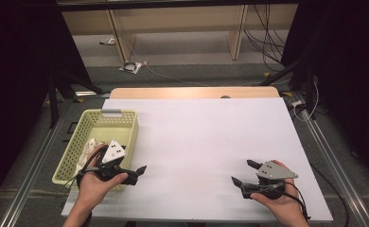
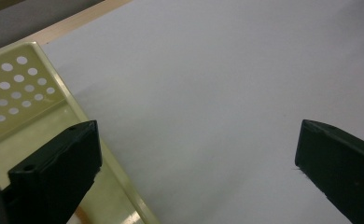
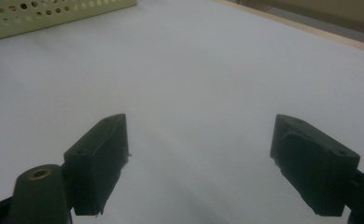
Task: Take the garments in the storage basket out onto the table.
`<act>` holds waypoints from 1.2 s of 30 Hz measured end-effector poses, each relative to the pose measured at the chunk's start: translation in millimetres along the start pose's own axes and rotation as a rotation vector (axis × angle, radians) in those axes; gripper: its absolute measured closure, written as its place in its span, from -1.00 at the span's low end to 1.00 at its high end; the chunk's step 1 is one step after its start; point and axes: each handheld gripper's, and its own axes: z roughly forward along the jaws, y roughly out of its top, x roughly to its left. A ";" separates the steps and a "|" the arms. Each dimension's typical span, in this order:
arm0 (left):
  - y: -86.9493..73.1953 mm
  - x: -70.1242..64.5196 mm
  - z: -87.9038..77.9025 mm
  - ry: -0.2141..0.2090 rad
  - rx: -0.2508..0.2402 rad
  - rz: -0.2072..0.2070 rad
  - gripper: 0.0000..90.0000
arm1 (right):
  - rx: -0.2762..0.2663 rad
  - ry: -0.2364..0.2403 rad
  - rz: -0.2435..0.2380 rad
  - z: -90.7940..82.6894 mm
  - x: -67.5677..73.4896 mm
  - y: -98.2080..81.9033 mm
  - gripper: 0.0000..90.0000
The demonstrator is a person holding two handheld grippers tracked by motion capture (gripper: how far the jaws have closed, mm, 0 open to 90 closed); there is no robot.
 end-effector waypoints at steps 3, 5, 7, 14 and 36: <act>0.5 0.8 -1.3 0.008 0.000 -0.006 -0.98 | -0.008 0.003 0.006 1.5 0.8 0.8 -0.56; 1.6 1.4 -2.2 0.010 -0.006 -0.010 -0.97 | -0.005 0.003 0.001 1.6 2.0 0.7 -0.56; 2.9 1.8 -2.8 0.012 -0.009 -0.008 -0.97 | -0.004 0.000 -0.005 1.2 3.4 0.9 -0.56; 6.4 11.3 -12.0 0.049 0.011 -0.010 -0.92 | 0.001 -0.009 -0.023 0.3 7.0 2.1 -0.57; -22.3 80.0 -40.2 0.291 0.092 -0.147 -1.00 | 0.014 -0.003 -0.024 2.2 9.6 3.0 -0.57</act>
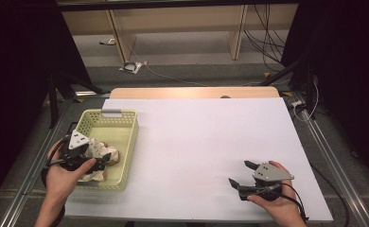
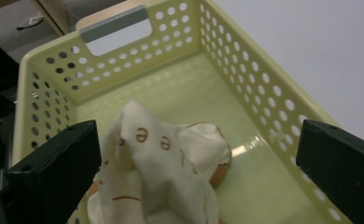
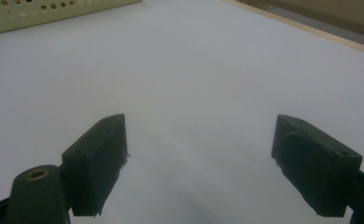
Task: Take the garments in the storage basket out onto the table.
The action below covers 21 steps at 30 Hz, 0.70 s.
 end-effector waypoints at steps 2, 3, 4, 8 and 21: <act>-1.9 2.3 3.9 0.024 0.008 -0.023 -1.00 | 0.001 0.003 0.002 0.3 0.4 0.1 -0.57; -3.0 3.5 6.8 0.034 0.016 -0.033 -1.00 | 0.001 0.005 0.002 0.5 0.5 0.2 -0.57; -3.9 5.1 9.6 0.044 0.028 -0.038 -1.00 | 0.001 0.005 0.000 0.7 0.4 0.3 -0.57; -4.9 10.3 20.2 0.066 0.081 -0.055 -1.00 | 0.000 0.005 -0.007 1.0 -0.1 0.6 -0.57; -4.2 10.0 34.8 0.117 0.230 -0.064 -0.33 | -0.002 0.003 0.008 0.4 -0.5 0.8 -0.57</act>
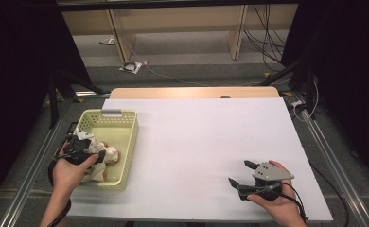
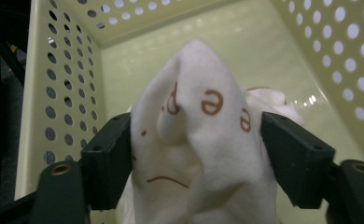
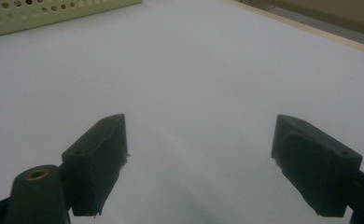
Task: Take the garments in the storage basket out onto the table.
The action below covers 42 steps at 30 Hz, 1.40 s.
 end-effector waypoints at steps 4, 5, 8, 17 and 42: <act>-1.8 -0.3 2.1 0.000 0.017 -0.001 -0.08 | -0.001 -0.002 0.001 0.1 0.2 0.2 -0.57; -1.9 -0.5 2.1 -0.001 0.019 -0.002 -0.01 | 0.000 -0.001 0.002 0.1 0.4 0.3 -0.57; -2.1 -1.1 1.8 -0.012 0.025 0.000 0.27 | 0.002 -0.001 -0.001 0.4 0.5 0.2 -0.57; -2.9 -5.3 1.5 -0.028 0.036 0.046 0.80 | 0.003 -0.003 -0.003 0.2 0.0 0.1 -0.56; -5.2 1.6 -8.3 -0.128 -0.066 -0.016 0.86 | 0.002 -0.007 -0.005 -0.4 -0.7 -0.1 -0.55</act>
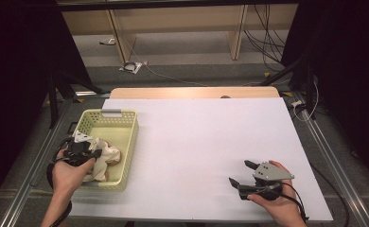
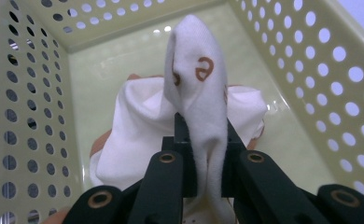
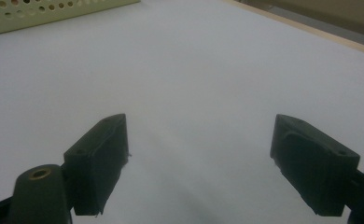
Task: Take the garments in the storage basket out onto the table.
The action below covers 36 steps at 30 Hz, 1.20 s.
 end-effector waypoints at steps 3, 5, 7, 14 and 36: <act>0.0 1.2 -2.6 0.002 -0.027 -0.014 0.86 | -0.002 0.000 -0.003 -0.1 -0.2 0.1 -0.55; 0.1 2.2 -4.6 -0.004 -0.041 -0.025 0.86 | -0.003 0.001 -0.002 -0.2 -0.2 0.1 -0.55; 0.2 2.9 -5.8 -0.005 -0.064 -0.038 0.86 | -0.003 -0.001 -0.002 -0.4 -0.1 0.2 -0.55; 1.7 4.2 -12.1 -0.005 -0.116 -0.056 0.86 | -0.003 -0.002 0.002 -0.1 -0.3 -0.2 -0.55; 6.1 5.3 -28.7 -0.025 -0.272 -0.114 0.86 | -0.004 -0.003 0.006 0.1 -0.3 -0.4 -0.56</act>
